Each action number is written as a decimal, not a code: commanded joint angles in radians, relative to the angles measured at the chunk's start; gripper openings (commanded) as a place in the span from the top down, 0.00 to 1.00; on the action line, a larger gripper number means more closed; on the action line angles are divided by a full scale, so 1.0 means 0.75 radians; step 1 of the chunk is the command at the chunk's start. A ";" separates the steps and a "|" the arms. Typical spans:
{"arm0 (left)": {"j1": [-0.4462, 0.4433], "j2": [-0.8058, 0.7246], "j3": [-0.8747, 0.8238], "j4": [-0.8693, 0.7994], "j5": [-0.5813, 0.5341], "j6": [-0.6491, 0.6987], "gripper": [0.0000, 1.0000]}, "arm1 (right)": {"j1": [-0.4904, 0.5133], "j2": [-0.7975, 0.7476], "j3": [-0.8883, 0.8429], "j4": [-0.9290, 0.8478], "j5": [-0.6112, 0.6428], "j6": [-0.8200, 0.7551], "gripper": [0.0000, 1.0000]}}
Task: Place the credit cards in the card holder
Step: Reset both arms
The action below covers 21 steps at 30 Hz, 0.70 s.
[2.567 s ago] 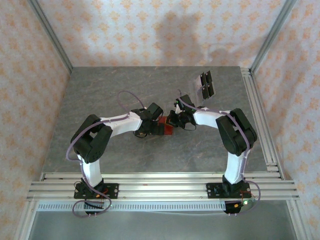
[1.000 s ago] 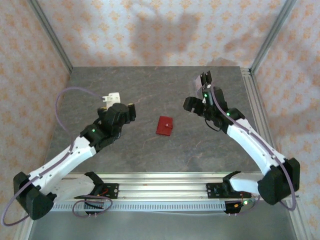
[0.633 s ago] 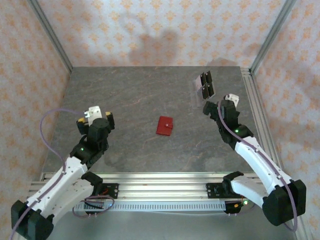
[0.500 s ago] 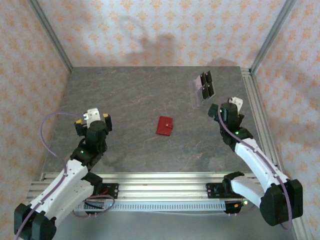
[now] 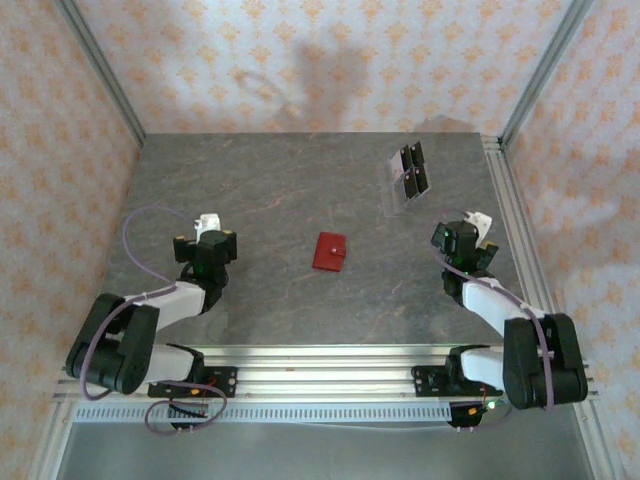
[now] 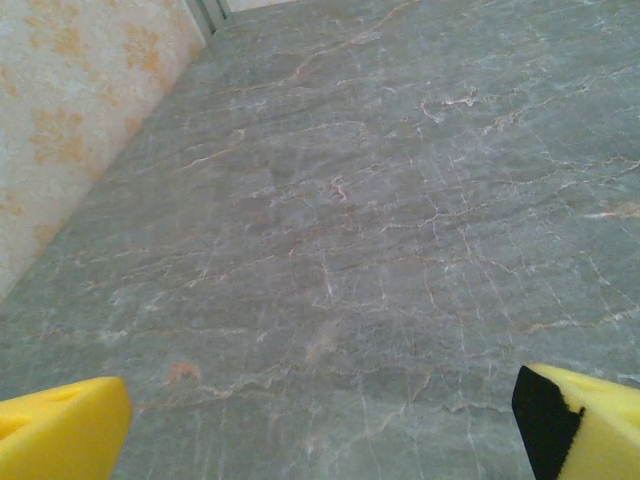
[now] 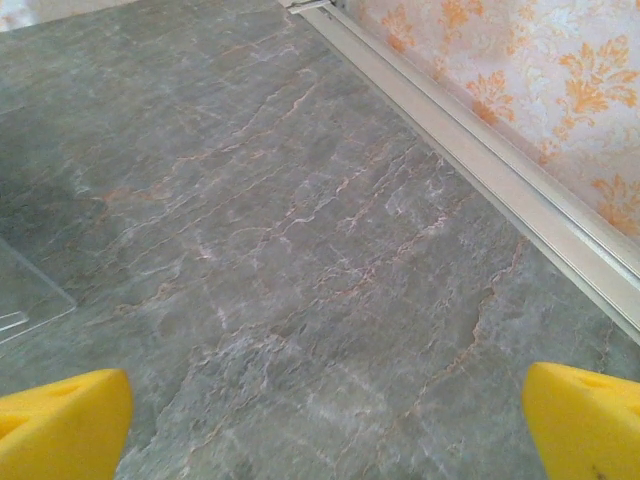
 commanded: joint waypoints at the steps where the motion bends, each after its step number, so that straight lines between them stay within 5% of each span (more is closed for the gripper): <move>1: 0.068 0.064 0.045 0.229 0.104 -0.005 0.00 | -0.029 0.065 -0.013 0.205 -0.045 -0.050 0.00; 6: 0.088 0.230 0.023 0.424 0.181 0.004 0.00 | -0.036 0.140 -0.038 0.429 -0.121 -0.148 0.00; 10: 0.170 0.209 0.078 0.273 0.306 -0.060 0.00 | -0.051 0.208 -0.084 0.625 -0.215 -0.163 0.00; 14: 0.176 0.213 0.075 0.287 0.315 -0.059 0.00 | -0.055 0.451 -0.194 1.094 -0.274 -0.184 0.01; 21: 0.174 0.216 0.081 0.282 0.315 -0.060 0.00 | -0.080 0.429 -0.007 0.683 -0.363 -0.175 0.00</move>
